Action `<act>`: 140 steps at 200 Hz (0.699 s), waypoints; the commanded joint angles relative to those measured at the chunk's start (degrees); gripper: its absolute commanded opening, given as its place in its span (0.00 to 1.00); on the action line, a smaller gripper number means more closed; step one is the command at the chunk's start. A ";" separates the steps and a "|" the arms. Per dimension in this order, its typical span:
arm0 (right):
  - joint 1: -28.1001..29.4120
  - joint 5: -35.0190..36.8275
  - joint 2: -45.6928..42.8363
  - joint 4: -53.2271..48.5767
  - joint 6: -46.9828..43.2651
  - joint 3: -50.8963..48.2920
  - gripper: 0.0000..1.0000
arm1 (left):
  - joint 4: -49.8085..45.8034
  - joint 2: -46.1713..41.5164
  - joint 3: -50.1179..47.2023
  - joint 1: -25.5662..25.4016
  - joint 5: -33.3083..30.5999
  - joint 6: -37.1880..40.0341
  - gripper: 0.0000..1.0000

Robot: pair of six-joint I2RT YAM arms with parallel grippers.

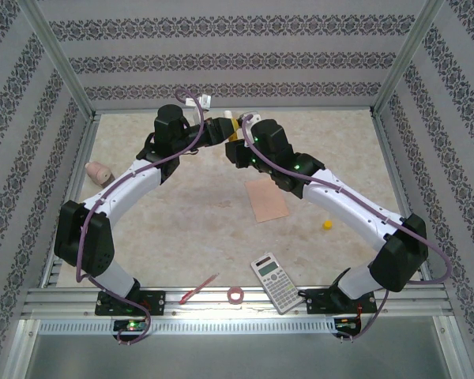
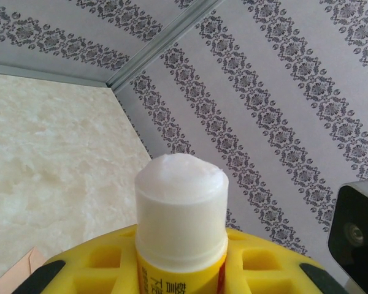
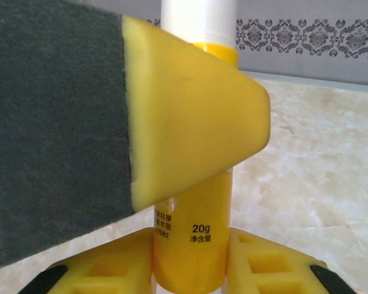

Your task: Place the letter into the envelope and seal it

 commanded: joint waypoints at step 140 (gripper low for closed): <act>-22.83 -69.94 -7.35 28.05 21.68 -9.97 0.78 | 60.22 12.85 9.80 5.08 32.79 -36.52 0.00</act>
